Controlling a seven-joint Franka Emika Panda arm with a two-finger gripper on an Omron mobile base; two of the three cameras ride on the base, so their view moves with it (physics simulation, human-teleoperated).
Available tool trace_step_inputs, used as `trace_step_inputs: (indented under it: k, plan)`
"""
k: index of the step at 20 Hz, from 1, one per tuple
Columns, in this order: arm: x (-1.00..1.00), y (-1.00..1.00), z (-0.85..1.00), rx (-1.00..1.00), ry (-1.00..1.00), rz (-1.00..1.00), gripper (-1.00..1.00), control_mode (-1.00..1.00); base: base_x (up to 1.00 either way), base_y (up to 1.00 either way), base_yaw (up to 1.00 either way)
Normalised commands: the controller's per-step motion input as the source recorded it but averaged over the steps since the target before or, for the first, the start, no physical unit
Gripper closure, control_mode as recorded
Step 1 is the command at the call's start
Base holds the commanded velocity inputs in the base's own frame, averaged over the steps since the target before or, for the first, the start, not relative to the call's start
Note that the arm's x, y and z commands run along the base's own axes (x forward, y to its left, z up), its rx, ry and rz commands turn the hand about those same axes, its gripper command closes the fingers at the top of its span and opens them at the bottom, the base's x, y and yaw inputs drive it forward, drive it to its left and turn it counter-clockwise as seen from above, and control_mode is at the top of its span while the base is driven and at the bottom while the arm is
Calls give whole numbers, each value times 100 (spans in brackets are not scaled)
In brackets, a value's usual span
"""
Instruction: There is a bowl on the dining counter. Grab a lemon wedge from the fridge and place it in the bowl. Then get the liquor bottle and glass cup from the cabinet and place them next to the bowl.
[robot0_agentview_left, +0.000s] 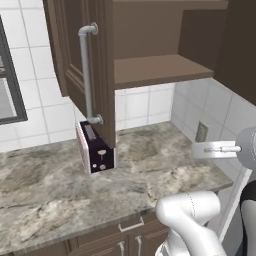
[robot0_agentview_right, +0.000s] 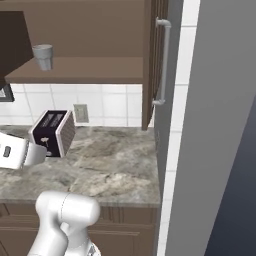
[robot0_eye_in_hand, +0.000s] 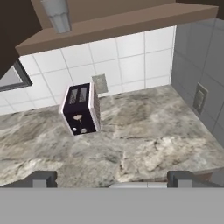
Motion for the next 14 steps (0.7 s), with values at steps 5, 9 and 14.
trace_step_inputs:
  k: [5,9,14]
  plan:
    - [0,0,0,0,0,0,-100,100,100,-32,0]
    - [0,0,0,0,0,0,-100,100,90,-11,0]
    - [38,-1,16,4,2,0,-100,-100,2,0,0]
